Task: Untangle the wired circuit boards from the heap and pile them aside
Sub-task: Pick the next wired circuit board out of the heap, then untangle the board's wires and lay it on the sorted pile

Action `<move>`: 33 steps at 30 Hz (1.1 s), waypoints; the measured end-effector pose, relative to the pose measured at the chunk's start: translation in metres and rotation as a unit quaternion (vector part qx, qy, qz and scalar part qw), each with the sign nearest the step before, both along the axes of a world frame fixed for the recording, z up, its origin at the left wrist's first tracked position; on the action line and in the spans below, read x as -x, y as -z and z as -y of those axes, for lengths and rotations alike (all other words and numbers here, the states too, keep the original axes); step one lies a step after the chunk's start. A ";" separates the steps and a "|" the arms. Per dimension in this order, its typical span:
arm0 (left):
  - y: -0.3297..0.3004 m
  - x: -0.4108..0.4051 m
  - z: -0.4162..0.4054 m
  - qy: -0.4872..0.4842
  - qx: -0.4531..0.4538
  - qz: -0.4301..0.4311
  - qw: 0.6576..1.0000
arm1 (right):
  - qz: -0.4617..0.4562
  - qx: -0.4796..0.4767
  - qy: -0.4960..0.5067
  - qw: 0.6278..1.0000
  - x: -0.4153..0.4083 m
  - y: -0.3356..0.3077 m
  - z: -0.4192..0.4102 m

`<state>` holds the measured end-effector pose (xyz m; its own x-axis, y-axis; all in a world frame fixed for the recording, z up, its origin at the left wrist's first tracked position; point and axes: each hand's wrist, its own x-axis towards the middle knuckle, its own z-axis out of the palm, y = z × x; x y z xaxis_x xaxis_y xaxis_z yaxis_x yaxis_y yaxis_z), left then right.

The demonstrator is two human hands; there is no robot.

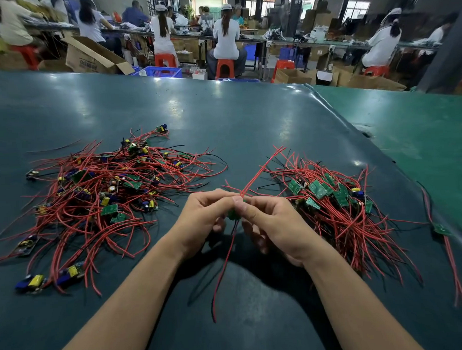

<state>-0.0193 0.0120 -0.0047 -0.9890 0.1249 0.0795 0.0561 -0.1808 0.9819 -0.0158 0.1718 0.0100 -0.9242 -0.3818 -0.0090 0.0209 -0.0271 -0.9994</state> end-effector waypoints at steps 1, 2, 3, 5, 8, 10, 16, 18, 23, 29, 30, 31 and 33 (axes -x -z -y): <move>0.000 0.000 0.000 0.011 0.000 0.001 1.000 | -0.005 -0.002 -0.004 1.000 0.000 0.000 -0.002; 0.000 -0.001 0.000 0.014 -0.003 0.001 1.000 | -0.012 -0.003 -0.004 1.000 0.000 -0.001 -0.002; 0.000 -0.001 0.000 0.005 -0.003 -0.008 1.000 | -0.018 0.004 0.001 1.000 0.000 -0.002 -0.003; -0.001 0.001 0.001 -0.062 0.026 -0.063 0.996 | -0.029 0.043 0.028 0.998 0.000 -0.004 -0.002; -0.004 0.005 0.010 -0.186 0.014 -0.129 0.974 | -0.061 0.099 0.107 0.987 0.002 -0.005 -0.002; -0.004 0.008 0.017 -0.249 -0.020 -0.143 0.958 | -0.087 0.144 0.184 0.968 0.005 -0.007 -0.005; -0.004 0.010 0.016 -0.370 0.028 -0.149 0.917 | -0.079 0.316 0.334 0.884 0.010 -0.014 -0.009; -0.003 0.011 0.018 -0.379 0.029 -0.138 0.914 | -0.022 0.359 0.366 0.858 0.011 -0.014 -0.011; -0.005 0.010 0.018 -0.395 0.033 -0.121 0.910 | 0.109 0.385 0.379 0.834 0.011 -0.011 -0.009; -0.004 0.012 0.020 -0.407 0.045 -0.111 0.906 | 0.109 0.415 0.380 0.819 0.011 -0.014 -0.013; -0.004 0.011 0.020 -0.406 0.058 -0.115 0.905 | 0.110 0.400 0.359 0.836 0.010 -0.014 -0.013; -0.003 0.011 0.020 -0.407 0.091 -0.121 0.901 | 0.111 0.377 0.332 0.858 0.009 -0.014 -0.012; 0.001 0.009 0.022 -0.427 0.238 -0.145 0.860 | 0.103 0.324 0.287 0.896 0.007 -0.013 -0.008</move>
